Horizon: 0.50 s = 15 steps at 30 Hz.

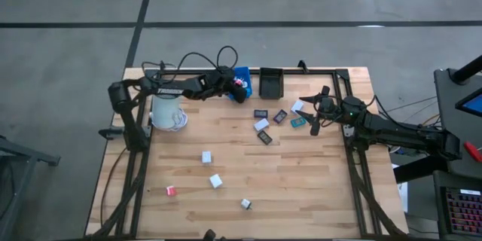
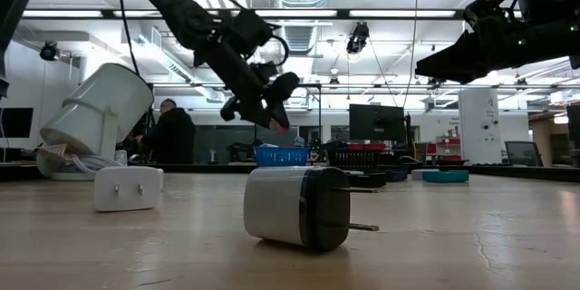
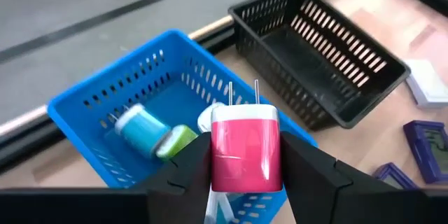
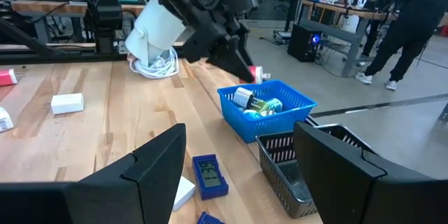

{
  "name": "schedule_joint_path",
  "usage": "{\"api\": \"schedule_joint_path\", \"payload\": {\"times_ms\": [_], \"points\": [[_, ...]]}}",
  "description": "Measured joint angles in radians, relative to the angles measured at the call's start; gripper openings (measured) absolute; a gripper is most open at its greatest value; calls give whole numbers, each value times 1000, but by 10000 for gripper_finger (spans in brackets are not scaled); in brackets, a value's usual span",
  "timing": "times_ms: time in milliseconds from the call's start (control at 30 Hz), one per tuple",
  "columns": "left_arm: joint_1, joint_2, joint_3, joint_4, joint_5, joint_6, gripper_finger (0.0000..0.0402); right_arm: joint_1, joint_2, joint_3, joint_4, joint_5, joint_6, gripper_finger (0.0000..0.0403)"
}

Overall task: Pick & Place Office items
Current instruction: Put the right small red adapter into the blue basket

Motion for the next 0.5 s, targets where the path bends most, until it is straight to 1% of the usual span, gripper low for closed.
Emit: {"api": "schedule_joint_path", "payload": {"times_ms": [133,500], "points": [[0,24,8,-8,16,-4,153,0,0,0,0,0,0,256],[-3,25,10,-66,50,-47,154,0,0,0,-1,0,0,256]]}}
